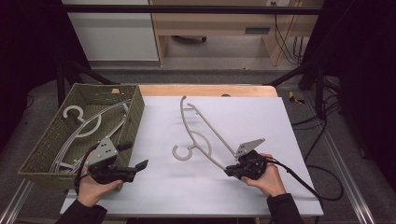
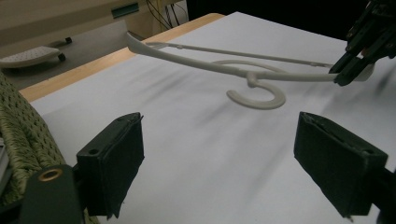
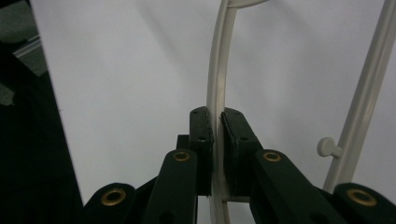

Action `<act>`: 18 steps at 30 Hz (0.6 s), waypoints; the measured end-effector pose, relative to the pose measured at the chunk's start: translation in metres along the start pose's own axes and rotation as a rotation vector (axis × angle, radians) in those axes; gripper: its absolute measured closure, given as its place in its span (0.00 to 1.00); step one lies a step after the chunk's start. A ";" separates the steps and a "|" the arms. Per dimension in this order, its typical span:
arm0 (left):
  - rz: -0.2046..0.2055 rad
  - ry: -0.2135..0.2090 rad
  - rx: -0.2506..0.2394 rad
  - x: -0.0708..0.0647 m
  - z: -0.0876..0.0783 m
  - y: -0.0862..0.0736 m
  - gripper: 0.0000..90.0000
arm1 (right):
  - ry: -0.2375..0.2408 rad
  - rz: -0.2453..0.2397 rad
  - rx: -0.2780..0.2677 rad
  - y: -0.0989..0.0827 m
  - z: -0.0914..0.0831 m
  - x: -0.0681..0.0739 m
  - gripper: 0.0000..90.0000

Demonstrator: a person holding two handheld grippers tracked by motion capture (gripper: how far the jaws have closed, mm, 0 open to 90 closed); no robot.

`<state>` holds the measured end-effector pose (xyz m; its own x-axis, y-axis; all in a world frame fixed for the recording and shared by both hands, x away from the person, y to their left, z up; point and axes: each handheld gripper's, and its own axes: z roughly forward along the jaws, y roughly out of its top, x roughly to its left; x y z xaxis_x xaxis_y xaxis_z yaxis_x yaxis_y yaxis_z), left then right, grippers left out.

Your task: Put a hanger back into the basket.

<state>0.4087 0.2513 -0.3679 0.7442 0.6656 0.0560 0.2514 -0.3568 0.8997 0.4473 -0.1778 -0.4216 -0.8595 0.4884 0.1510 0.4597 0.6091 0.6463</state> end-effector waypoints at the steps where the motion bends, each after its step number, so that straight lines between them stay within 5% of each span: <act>1: 0.020 0.002 0.006 -0.001 -0.002 0.002 0.17 | 0.025 -0.025 -0.017 0.001 -0.007 0.002 0.92; 6: 0.062 -0.013 0.030 -0.003 -0.003 0.008 0.16 | 0.082 -0.077 -0.050 0.003 -0.020 0.009 0.92; 11: 0.177 -0.009 0.093 -0.008 -0.002 0.019 0.14 | 0.152 -0.122 -0.064 0.007 -0.026 0.018 0.92; 18: 0.284 -0.023 0.168 -0.010 0.003 0.031 0.14 | 0.236 -0.168 -0.067 0.008 -0.025 0.025 0.92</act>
<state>0.4111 0.2318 -0.3415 0.8124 0.5099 0.2828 0.1293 -0.6305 0.7654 0.4238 -0.1758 -0.3941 -0.9543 0.2205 0.2019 0.2970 0.6226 0.7240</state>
